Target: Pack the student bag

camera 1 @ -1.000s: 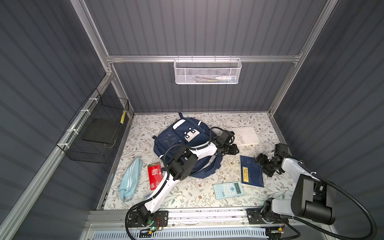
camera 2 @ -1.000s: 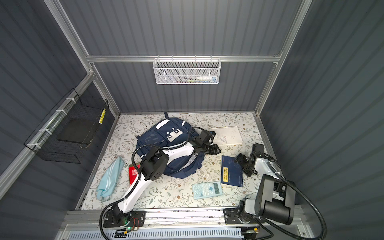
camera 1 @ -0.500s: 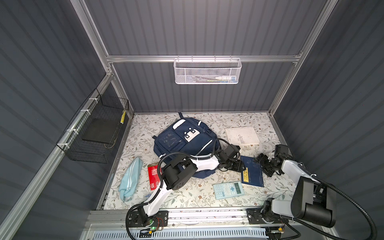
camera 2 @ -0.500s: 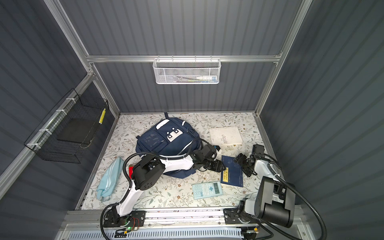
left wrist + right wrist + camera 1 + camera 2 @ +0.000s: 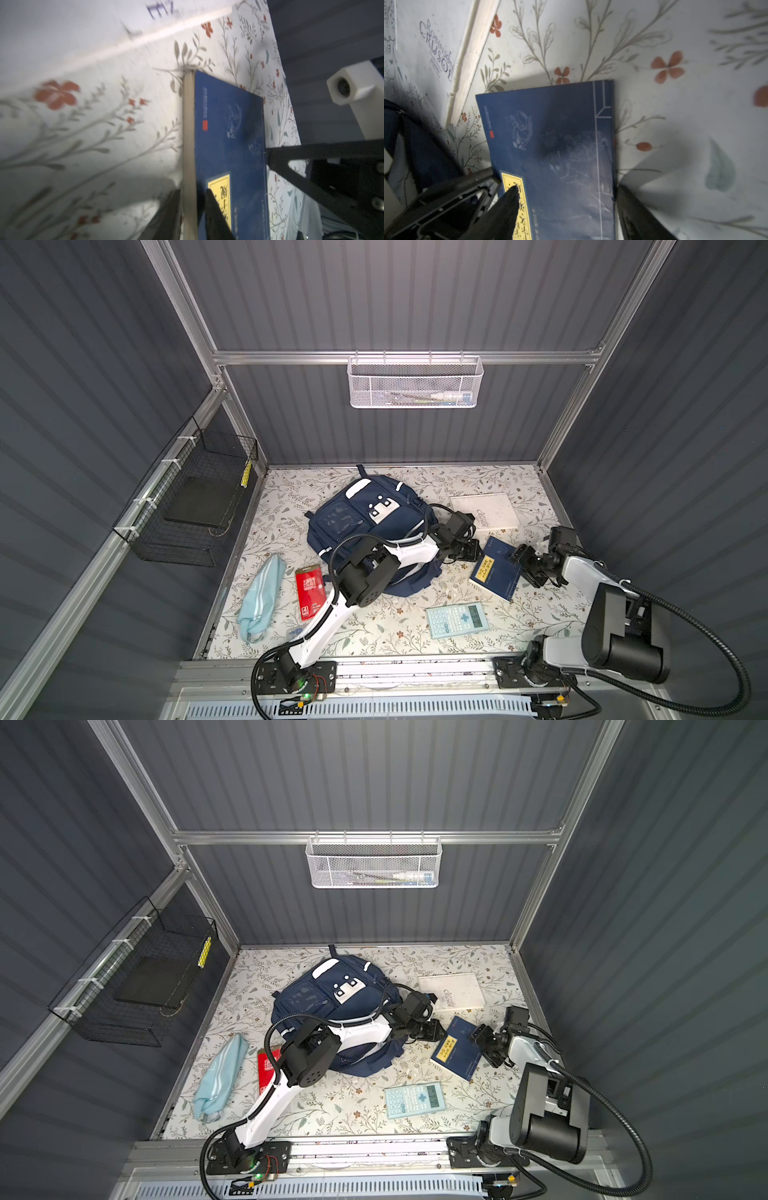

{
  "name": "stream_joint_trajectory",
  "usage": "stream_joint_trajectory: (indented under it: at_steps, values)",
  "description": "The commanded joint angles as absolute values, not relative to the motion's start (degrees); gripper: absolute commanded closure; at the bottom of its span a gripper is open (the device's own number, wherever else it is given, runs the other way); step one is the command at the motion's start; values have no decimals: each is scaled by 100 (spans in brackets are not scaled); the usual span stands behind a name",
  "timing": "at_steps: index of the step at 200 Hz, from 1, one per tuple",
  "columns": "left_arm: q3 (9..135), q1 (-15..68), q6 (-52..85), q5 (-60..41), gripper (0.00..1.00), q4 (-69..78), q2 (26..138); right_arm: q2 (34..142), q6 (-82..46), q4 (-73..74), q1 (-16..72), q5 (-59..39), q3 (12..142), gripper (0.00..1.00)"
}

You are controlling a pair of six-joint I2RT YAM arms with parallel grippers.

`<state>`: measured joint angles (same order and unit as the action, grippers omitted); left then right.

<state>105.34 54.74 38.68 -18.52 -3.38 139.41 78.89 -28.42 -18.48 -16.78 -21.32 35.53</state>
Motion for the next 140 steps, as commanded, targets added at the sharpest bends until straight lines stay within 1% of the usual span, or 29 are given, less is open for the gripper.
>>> stream_joint_trajectory:
  at_steps: [1, 6, 11, 20, 37, 41, 55, 64, 72, 77, 96, 114, 121, 132, 140]
  values:
    - [10646, 5524, 3388, -1553, 63, -991, 13803, 7919, -2814, -2684, -1633, -2043, 3345, 23]
    - [10555, 5522, 3387, -1539, 59, -957, 13741, 7849, -2804, -2749, -1652, -1988, 3326, 23]
    - [10474, 5518, 3385, -1546, 55, -942, 13701, 7781, -2813, -2798, -1675, -1715, 3289, 22]
    - [10403, 5520, 3335, -1556, 50, -946, 13689, 7674, -2895, -2771, -1696, -1653, 3220, 21]
    - [10279, 5546, 3315, -1743, 50, -753, 13791, 7790, -2925, -2671, -1688, -1858, 3188, 23]
    - [10270, 5563, 3303, -1807, 50, -739, 13830, 7858, -2921, -2636, -1692, -2133, 3190, 23]
    - [10309, 5627, 3278, -1844, 59, -806, 13933, 8039, -3027, -2403, -1695, -2591, 3130, 25]
    - [10327, 5651, 3330, -1845, 62, -838, 13972, 8064, -3125, -2115, -1698, -2854, 3030, 26]
    - [10304, 5672, 3410, -2080, 65, -782, 14005, 8085, -3207, -1852, -1700, -3121, 2932, 27]
    - [10265, 5675, 3489, -2160, 68, -690, 14026, 8084, -3240, -1714, -1704, -3317, 2877, 27]
    - [10123, 5675, 3720, -2354, 74, -462, 14114, 7967, -3422, -1220, -1741, -3896, 2691, 29]
    - [9950, 5695, 3845, -2472, 84, -268, 14089, 7722, -3715, -664, -1867, -4406, 2383, 31]
    - [9866, 5704, 3911, -2544, 86, -184, 14075, 7606, -3719, -538, -1865, -4481, 2310, 32]
    - [9766, 5731, 3920, -2509, 86, -167, 14034, 7482, -3621, -586, -1879, -4466, 2293, 35]
    - [9718, 5748, 3914, -2472, 86, -171, 14018, 7450, -3614, -423, -1942, -4639, 2226, 36]
